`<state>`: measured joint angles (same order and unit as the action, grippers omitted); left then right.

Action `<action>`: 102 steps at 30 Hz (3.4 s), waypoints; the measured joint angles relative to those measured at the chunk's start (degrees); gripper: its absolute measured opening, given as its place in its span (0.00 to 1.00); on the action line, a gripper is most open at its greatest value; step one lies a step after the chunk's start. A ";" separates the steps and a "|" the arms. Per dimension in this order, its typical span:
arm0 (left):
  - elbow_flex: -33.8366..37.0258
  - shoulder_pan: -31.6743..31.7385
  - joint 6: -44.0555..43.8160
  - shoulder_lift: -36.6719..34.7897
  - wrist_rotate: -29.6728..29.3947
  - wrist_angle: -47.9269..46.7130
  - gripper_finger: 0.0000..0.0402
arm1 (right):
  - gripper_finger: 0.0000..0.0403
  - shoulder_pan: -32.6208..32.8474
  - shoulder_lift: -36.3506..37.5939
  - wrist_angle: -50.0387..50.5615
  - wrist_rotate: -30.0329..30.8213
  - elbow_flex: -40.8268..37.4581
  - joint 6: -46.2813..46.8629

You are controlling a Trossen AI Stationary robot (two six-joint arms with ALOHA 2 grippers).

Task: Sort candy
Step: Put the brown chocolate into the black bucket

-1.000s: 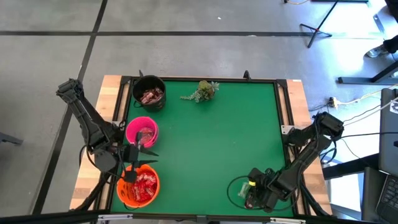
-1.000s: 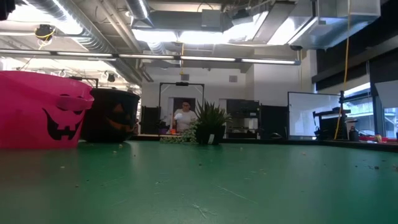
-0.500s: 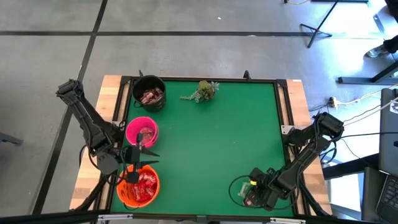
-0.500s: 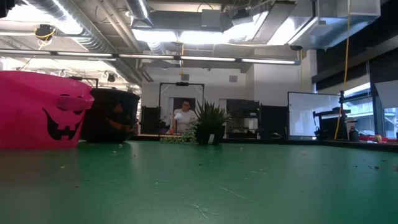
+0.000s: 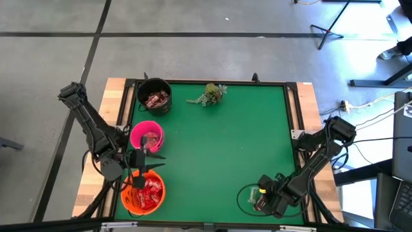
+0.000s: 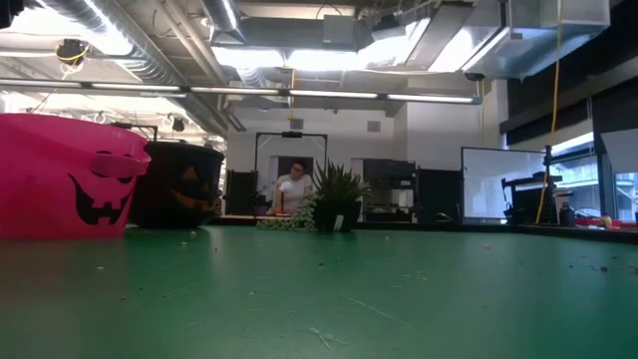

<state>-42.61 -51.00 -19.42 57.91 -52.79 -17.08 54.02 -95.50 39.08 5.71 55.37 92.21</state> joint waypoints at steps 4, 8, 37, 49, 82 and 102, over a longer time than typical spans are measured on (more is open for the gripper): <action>0.00 0.00 -0.22 0.00 -0.64 0.00 0.21 | 0.01 0.00 0.05 0.17 2.22 0.83 -1.74; 0.00 0.00 -1.09 0.00 -1.07 0.00 0.21 | 0.00 -0.04 0.13 1.13 7.68 3.46 -4.35; -0.07 18.14 5.85 7.28 22.34 13.80 0.44 | 0.00 -26.49 0.21 -3.56 27.10 26.53 -54.67; -0.04 31.41 -0.77 10.73 29.87 21.80 0.56 | 0.00 -37.00 0.21 -16.54 18.70 26.53 -67.43; 0.02 39.26 -3.96 17.14 37.58 29.47 0.28 | 0.01 -37.57 0.13 -22.50 14.46 26.51 -73.51; 0.02 43.77 1.87 4.60 32.65 16.13 0.12 | 0.52 -32.46 0.76 -6.08 14.98 37.64 -75.95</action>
<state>-42.59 -7.23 -17.55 62.51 -20.14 -0.96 21.56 -94.74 33.00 20.68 93.01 16.25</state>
